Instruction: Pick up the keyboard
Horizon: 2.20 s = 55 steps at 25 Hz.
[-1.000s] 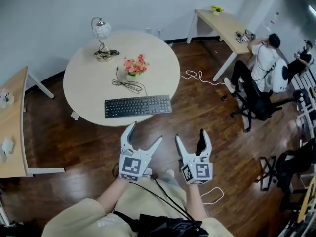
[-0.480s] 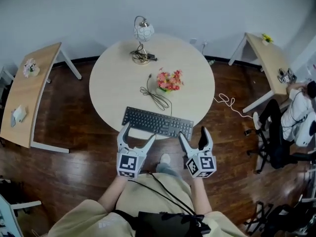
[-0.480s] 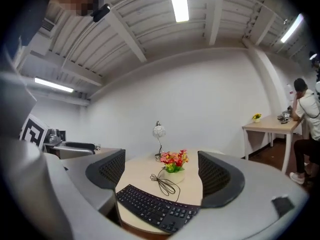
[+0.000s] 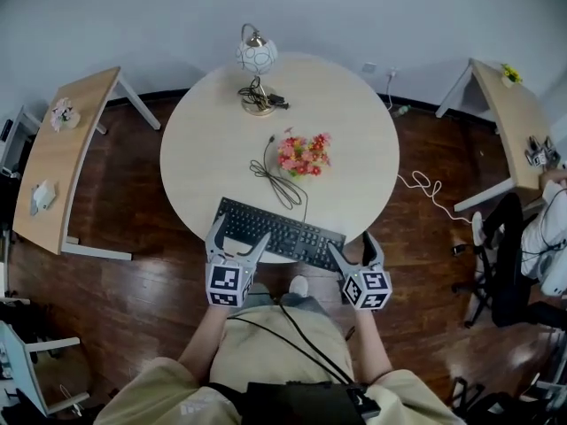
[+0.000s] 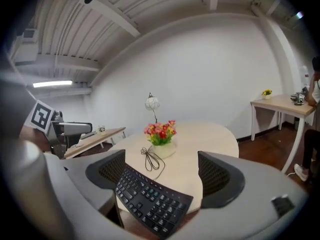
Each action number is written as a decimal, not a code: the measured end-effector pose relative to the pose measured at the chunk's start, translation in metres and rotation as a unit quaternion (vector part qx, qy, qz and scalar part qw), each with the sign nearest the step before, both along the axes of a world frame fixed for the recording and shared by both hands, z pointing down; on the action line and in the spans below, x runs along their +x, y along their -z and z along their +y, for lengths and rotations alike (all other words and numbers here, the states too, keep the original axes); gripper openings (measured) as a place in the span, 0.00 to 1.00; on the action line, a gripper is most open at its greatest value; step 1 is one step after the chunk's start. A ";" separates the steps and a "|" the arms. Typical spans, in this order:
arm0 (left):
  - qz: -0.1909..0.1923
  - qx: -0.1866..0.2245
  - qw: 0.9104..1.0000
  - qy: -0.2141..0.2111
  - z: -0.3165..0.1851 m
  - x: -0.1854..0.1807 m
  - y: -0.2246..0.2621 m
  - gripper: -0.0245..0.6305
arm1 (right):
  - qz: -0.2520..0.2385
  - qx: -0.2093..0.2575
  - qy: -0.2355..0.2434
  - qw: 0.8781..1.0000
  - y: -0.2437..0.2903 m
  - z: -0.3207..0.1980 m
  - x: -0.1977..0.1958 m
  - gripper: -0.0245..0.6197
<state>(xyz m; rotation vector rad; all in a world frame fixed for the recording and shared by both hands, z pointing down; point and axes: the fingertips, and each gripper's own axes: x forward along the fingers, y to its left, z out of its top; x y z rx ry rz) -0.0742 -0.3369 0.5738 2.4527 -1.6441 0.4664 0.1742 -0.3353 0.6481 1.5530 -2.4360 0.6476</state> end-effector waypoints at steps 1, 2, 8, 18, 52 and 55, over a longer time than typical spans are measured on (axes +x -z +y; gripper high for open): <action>-0.003 -0.012 1.000 0.005 -0.003 -0.003 -0.010 0.68 | 0.002 -0.019 0.002 1.000 -0.016 0.002 0.005 0.77; -0.006 -0.025 1.000 0.011 -0.006 -0.009 -0.022 0.68 | 0.003 -0.038 0.003 0.999 -0.032 0.004 0.008 0.77; -0.018 -0.135 0.990 0.026 -0.019 -0.051 -0.103 0.68 | -0.041 -0.175 0.008 0.984 -0.127 0.033 0.004 0.76; -0.016 -0.327 0.945 0.017 -0.042 -0.128 -0.221 0.69 | -0.103 -0.297 -0.004 0.949 -0.193 0.058 -0.017 0.74; 0.055 -0.241 0.961 -0.122 -0.087 -0.124 -0.155 0.58 | -0.247 0.060 0.038 0.967 0.143 -0.075 -0.087 0.18; 0.052 -0.180 0.973 -0.138 -0.100 -0.116 -0.106 0.58 | -0.207 0.096 0.054 0.972 0.181 -0.082 -0.101 0.18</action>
